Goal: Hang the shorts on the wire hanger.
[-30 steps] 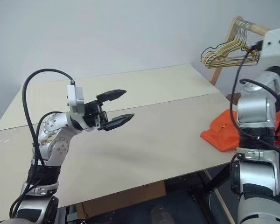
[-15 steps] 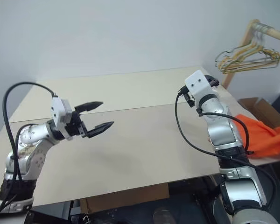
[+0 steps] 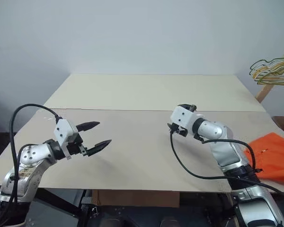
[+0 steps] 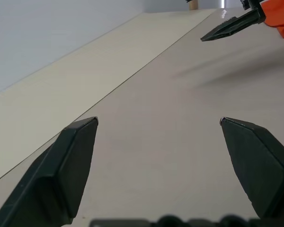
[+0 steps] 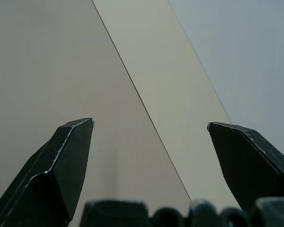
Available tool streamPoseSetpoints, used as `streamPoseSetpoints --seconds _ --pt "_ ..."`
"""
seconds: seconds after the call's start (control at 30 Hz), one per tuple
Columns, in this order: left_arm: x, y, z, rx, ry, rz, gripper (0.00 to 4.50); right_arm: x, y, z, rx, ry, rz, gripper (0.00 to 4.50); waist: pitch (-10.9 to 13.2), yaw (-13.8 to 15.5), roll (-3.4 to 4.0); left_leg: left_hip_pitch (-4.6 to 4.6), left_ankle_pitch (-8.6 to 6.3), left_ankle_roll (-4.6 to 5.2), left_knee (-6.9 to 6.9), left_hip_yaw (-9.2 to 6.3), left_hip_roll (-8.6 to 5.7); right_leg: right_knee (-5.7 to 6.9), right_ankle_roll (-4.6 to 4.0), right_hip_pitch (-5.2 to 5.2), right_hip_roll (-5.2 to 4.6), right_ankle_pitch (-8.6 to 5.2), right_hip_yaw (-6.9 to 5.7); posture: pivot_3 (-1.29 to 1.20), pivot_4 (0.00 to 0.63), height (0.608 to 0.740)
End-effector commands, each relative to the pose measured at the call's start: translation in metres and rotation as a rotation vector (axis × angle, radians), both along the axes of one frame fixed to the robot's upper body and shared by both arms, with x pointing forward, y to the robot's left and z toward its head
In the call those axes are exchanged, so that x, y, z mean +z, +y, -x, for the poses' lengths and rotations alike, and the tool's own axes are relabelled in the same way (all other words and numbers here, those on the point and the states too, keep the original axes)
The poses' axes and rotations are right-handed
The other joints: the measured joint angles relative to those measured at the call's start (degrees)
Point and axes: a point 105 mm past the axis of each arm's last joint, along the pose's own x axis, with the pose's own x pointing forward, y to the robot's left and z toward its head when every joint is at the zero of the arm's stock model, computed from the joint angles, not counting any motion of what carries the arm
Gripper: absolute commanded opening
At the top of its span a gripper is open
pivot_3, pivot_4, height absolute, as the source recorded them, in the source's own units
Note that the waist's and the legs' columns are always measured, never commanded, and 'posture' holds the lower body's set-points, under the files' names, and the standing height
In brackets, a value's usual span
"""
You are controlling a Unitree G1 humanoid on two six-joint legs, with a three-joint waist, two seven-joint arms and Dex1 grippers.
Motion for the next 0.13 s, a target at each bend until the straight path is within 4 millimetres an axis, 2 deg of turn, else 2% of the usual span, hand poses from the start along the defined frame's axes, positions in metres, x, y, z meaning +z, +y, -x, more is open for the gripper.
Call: streamPoseSetpoints --seconds 0.03,0.13 --pt "0.0092 -0.0020 0.0023 -0.007 -0.032 -0.005 4.50 0.0110 0.0064 -0.0007 0.023 -0.052 0.000 4.48 0.01 0.18 -0.02 0.01 0.00 0.00 0.00 0.02 0.01 0.00 -0.01 0.00 0.01 0.00 0.01 0.11 0.000 0.740" --pt "0.0092 -0.0019 0.0019 -0.007 -0.022 -0.009 4.50 0.0108 0.0079 -0.0007 0.021 -0.050 -0.003 4.48 0.01 0.36 -0.03 0.01 0.00 0.00 0.00 0.03 0.03 0.00 -0.03 -0.01 0.04 0.01 0.01 0.11 0.000 0.740"
